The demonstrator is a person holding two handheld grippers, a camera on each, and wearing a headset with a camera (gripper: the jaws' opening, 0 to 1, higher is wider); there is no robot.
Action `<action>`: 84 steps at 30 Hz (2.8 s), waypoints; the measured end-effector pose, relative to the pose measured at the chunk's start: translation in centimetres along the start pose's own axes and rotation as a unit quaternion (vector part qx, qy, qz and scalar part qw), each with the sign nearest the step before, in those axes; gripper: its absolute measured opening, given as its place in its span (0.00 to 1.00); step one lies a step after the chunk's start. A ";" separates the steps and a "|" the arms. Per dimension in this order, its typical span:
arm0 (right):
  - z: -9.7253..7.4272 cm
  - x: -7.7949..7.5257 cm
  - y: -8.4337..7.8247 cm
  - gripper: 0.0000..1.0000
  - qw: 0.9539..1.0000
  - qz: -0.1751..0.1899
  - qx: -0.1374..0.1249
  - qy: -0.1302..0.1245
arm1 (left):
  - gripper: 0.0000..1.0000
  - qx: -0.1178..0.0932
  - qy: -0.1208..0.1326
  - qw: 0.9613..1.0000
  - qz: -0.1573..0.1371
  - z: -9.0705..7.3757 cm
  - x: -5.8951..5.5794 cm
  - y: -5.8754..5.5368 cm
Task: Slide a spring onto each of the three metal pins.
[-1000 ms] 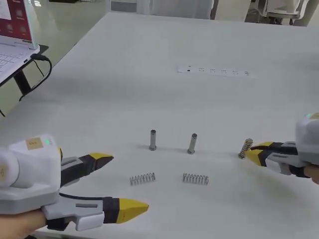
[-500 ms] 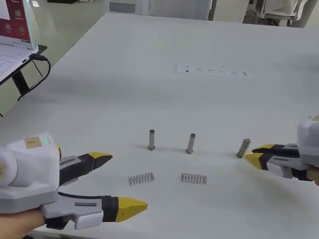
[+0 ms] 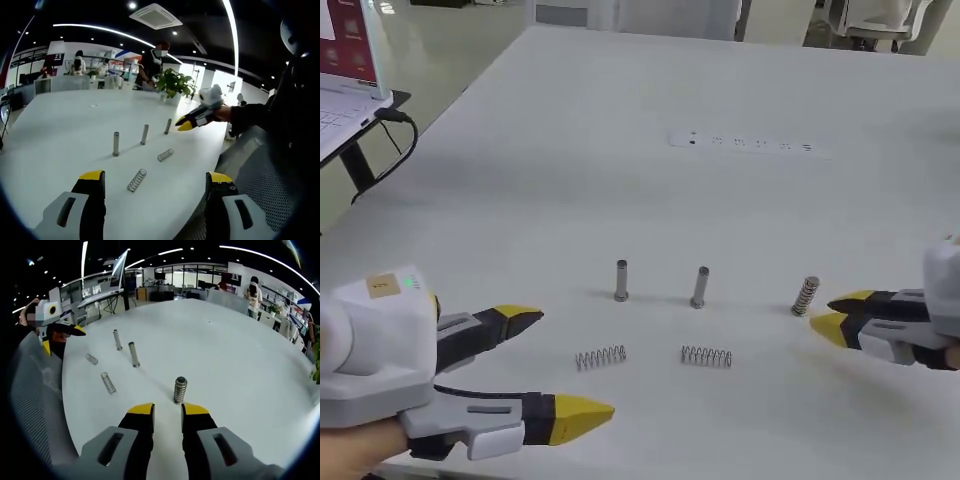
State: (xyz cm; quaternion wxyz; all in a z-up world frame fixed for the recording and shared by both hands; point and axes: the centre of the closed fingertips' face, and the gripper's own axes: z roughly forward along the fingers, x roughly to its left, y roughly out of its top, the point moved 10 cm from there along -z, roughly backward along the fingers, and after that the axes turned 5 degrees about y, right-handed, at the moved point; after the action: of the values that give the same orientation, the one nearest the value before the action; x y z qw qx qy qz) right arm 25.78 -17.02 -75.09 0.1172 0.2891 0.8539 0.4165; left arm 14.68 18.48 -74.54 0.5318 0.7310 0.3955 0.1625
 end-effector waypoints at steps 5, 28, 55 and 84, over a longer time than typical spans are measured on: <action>-0.2 0.3 0.0 0.21 1.000 -0.004 0.003 0.006 | 0.79 -0.001 0.000 1.000 0.000 0.0 -0.1 0.1; 0.0 2.5 0.6 0.25 0.998 -0.035 0.018 0.045 | 0.79 -0.003 0.001 1.000 0.000 -0.1 -0.1 0.1; 2.0 4.7 2.8 0.25 0.991 -0.092 0.037 0.093 | 0.79 -0.008 0.002 1.000 0.000 -0.1 0.0 0.2; 5.4 7.6 4.9 0.25 0.973 -0.164 0.070 0.150 | 0.79 -0.012 0.004 1.000 0.000 -0.1 0.0 0.3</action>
State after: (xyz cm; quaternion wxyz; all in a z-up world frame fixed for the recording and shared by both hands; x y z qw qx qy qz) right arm 23.96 -6.65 -74.33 0.0341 0.0873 0.9244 0.3698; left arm 14.72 18.53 -74.26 0.5387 0.7241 0.3955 0.1706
